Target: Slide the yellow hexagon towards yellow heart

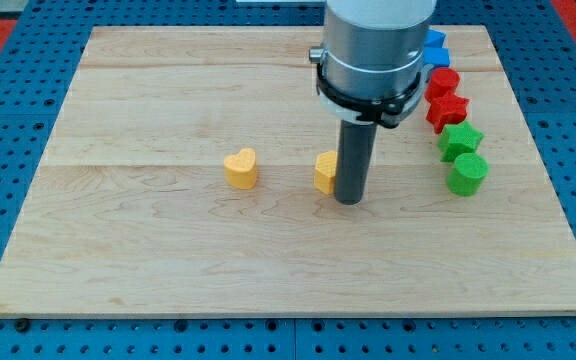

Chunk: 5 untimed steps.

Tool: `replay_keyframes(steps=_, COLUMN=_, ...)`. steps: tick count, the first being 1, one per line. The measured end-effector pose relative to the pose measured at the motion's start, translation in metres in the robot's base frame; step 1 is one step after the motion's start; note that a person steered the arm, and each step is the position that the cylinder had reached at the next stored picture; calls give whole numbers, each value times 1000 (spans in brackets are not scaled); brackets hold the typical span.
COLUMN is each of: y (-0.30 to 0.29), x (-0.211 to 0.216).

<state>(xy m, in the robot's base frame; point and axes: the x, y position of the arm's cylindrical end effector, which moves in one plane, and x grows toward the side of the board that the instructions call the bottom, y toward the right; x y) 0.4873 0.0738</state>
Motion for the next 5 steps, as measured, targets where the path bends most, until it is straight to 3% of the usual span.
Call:
replay_keyframes(steps=1, y=32, x=-17)
replay_keyframes(steps=4, y=-63, x=-30)
replay_keyframes(steps=5, y=-66, x=-30)
